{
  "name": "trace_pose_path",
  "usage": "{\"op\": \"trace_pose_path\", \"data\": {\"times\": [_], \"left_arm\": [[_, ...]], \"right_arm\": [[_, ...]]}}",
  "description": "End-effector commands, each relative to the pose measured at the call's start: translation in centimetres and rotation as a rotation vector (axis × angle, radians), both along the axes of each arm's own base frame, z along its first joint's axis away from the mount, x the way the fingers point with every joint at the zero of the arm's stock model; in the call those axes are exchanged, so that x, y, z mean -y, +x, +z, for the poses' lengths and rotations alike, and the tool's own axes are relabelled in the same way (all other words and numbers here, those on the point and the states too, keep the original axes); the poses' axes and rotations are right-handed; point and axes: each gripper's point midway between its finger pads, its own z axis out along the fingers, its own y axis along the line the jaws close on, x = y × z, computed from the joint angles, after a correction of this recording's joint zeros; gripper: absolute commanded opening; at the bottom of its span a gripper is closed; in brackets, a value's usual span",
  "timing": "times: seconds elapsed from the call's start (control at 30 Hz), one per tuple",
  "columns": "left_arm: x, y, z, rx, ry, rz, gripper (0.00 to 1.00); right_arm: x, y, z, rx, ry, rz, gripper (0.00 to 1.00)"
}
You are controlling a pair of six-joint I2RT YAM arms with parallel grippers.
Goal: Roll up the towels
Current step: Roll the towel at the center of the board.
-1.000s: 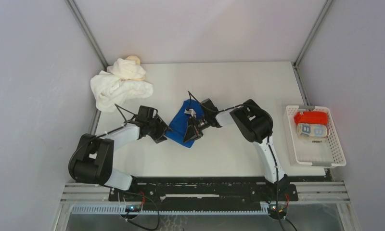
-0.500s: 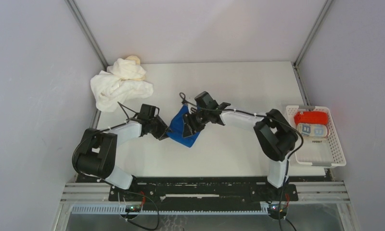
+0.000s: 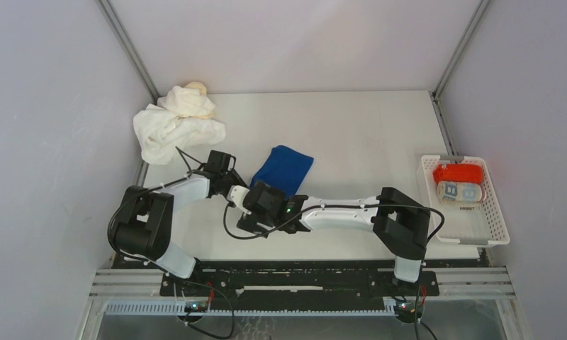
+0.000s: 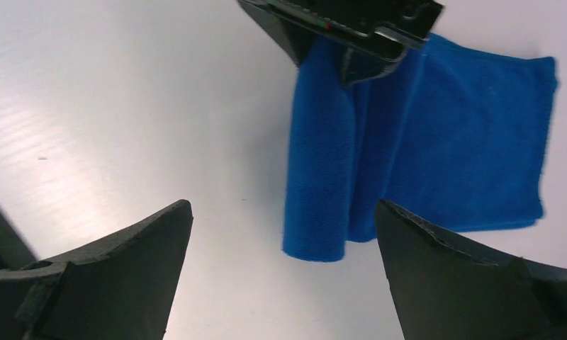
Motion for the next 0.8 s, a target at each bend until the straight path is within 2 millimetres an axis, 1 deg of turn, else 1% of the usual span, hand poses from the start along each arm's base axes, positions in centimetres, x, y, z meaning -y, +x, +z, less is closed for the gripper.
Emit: {"op": "trace_pose_path", "data": {"times": [0.0, 0.03, 0.17, 0.23, 0.4, 0.47, 0.7, 0.77], "left_arm": [[-1.2, -1.3, -1.4, -0.061, 0.085, -0.029, 0.38], [-1.2, -1.3, -1.4, -0.060, 0.085, -0.030, 0.38], [-1.2, -1.4, -1.4, -0.061, 0.085, -0.032, 0.38], [-1.2, -1.3, -1.4, -0.064, 0.088, -0.033, 0.38], [-1.2, -1.3, -1.3, -0.068, 0.091, -0.035, 0.38], [-1.2, -1.2, -1.3, -0.067, 0.092, -0.035, 0.38], [-1.2, -1.2, -1.3, -0.071, 0.096, -0.036, 0.38], [-1.2, -1.3, -1.3, -0.073, 0.096, -0.037, 0.38]], "right_arm": [[0.7, 2.9, 1.6, 0.170, -0.026, -0.059, 1.00], [1.1, 2.5, 0.9, 0.156, -0.032, -0.053, 1.00], [1.1, 1.9, 0.5, 0.117, -0.030, -0.022, 1.00], [1.2, 1.8, 0.0, 0.119, -0.051, -0.013, 0.95], [1.2, 1.9, -1.0, 0.150, -0.110, -0.018, 0.78], [1.3, 2.0, -1.6, 0.178, -0.144, -0.016, 0.73], [1.5, 2.1, -3.4, 0.213, -0.208, -0.017, 0.67], [1.5, 2.1, -3.8, 0.227, -0.223, -0.014, 0.62]]}}
